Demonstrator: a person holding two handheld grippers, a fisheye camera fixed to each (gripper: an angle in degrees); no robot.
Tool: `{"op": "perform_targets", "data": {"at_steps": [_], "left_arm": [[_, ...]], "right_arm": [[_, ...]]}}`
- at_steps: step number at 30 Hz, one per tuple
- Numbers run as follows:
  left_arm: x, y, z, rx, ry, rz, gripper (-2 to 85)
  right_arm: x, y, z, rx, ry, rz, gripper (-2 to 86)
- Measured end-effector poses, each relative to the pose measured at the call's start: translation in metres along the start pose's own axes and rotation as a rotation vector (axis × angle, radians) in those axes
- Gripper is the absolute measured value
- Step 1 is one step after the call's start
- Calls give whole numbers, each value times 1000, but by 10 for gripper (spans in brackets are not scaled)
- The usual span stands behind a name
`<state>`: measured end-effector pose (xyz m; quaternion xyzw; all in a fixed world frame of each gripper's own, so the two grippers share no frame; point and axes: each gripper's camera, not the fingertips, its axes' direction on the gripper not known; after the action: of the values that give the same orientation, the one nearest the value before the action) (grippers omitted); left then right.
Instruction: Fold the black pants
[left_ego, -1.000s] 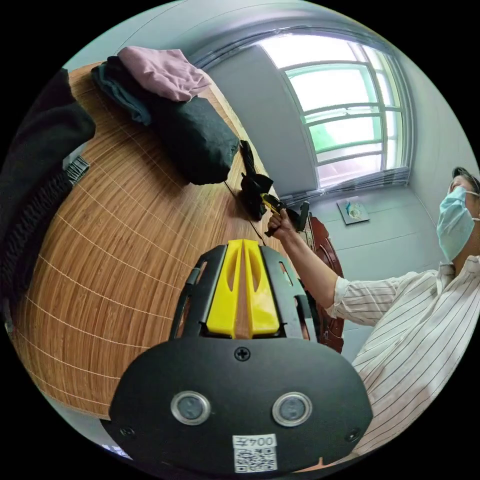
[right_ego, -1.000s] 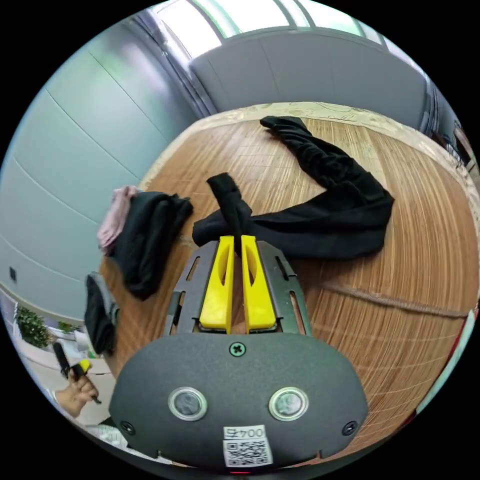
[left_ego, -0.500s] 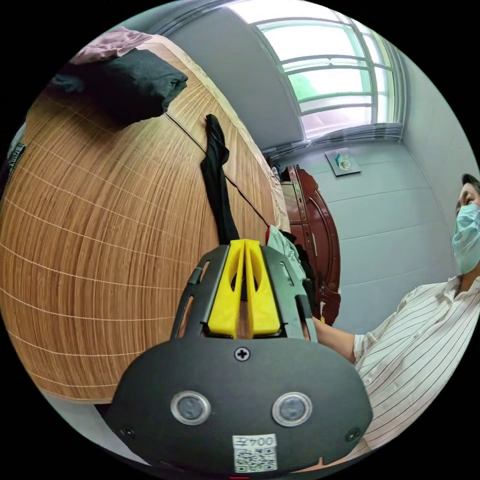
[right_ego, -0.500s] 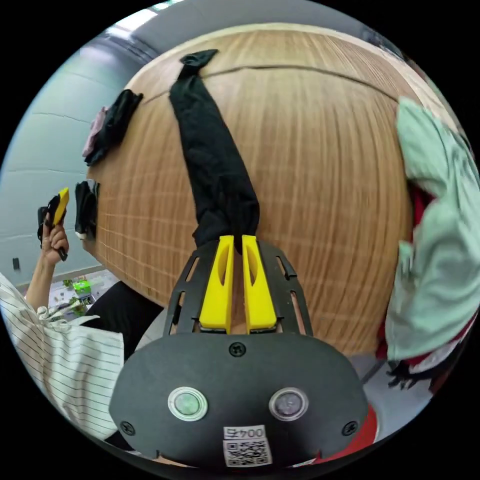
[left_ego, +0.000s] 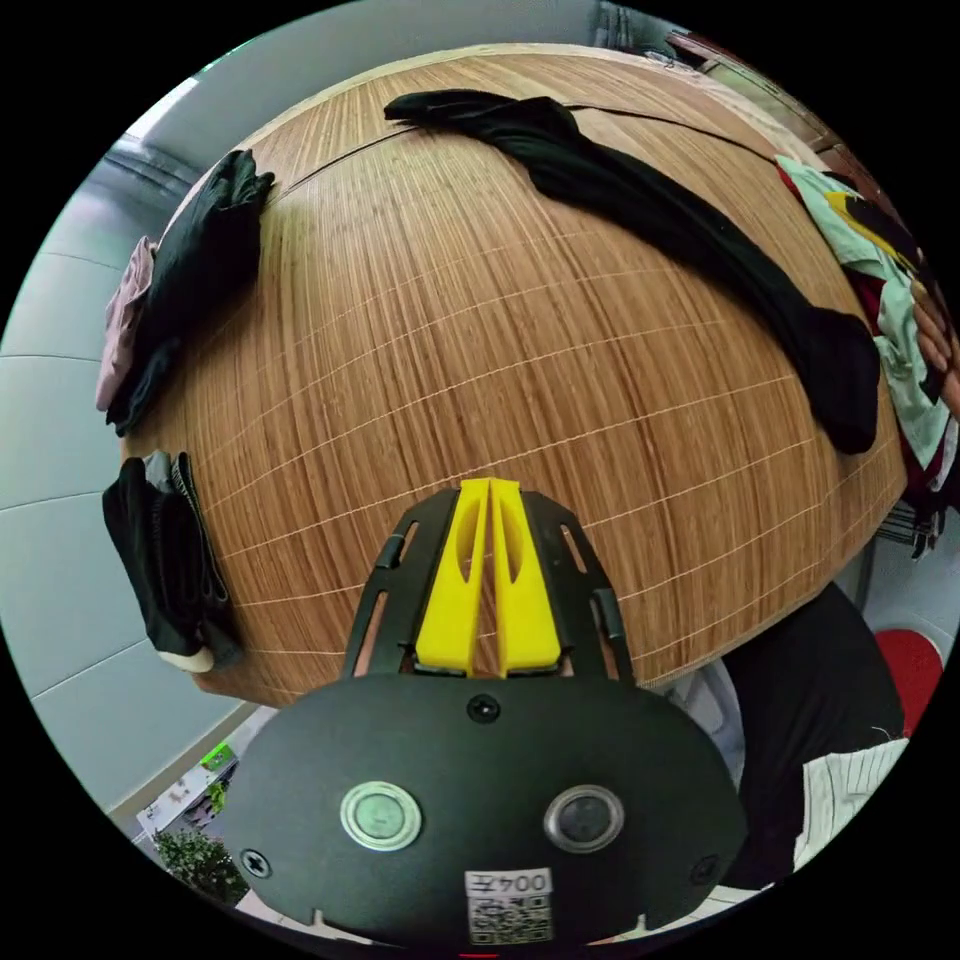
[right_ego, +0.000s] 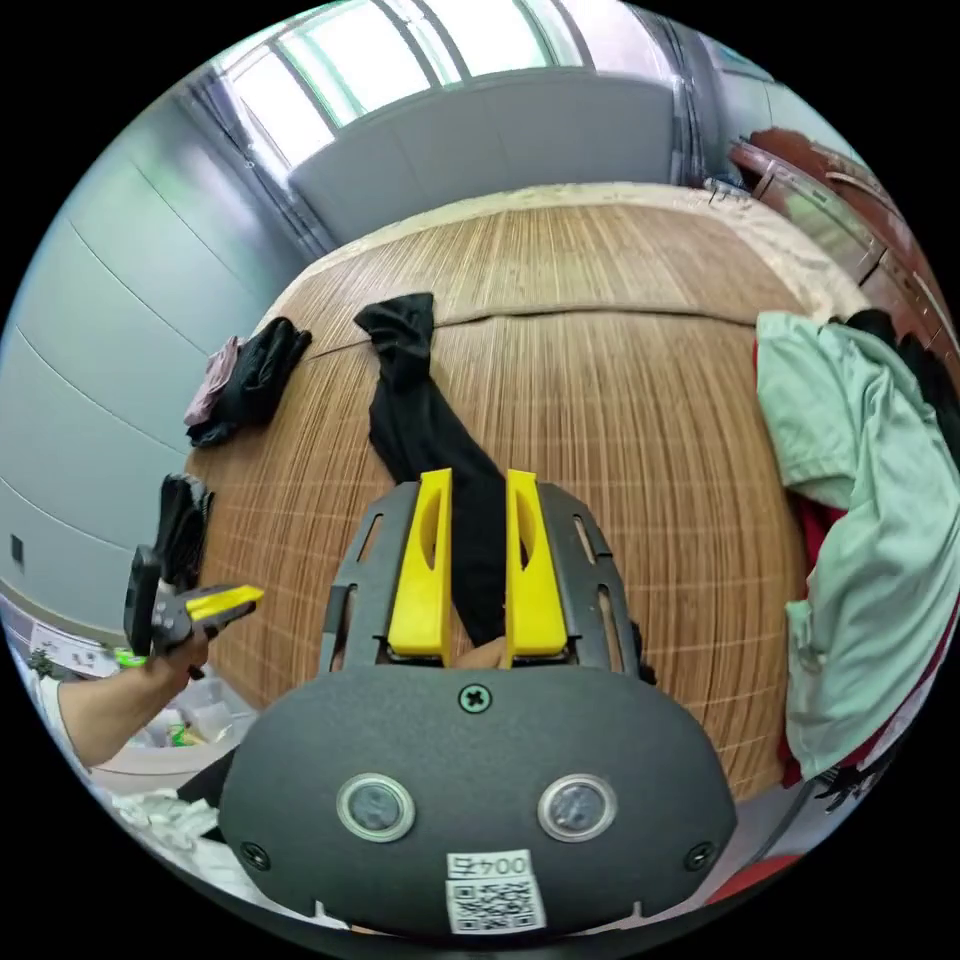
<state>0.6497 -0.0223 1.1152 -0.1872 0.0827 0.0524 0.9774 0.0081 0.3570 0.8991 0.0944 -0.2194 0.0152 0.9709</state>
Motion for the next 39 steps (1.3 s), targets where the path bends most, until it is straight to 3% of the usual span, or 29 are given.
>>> {"op": "perform_targets", "data": {"at_steps": [3, 10, 13, 15, 21, 26, 31, 35, 39], "left_arm": [[14, -2, 2, -15, 82, -35, 6], [35, 1, -17, 44, 121, -70, 3], [16, -8, -15, -11, 284, -129, 4], [8, -11, -12, -25, 361, -124, 4], [-3, -21, -5, -73, 485, -97, 6], [1, -21, -5, -73, 479, -110, 7], [-9, -13, 4, -70, 547, -187, 8], [-10, -14, 8, -80, 540, -195, 9], [-8, -12, 9, -69, 493, -168, 9]], "right_arm": [[-29, -30, 12, 0, -6, -92, 50], [-100, -117, 95, -169, -129, -219, 96], [-125, -151, 128, -216, -80, -221, 63], [-138, -169, 161, -336, 133, -226, 15], [-126, -159, 224, -567, 320, -289, -3], [-127, -148, 223, -494, 316, -264, 4], [-82, -165, 197, -481, 91, -103, 51], [-123, -186, 144, -199, 52, -147, 108], [-165, -210, 180, -252, 43, -178, 90]]}}
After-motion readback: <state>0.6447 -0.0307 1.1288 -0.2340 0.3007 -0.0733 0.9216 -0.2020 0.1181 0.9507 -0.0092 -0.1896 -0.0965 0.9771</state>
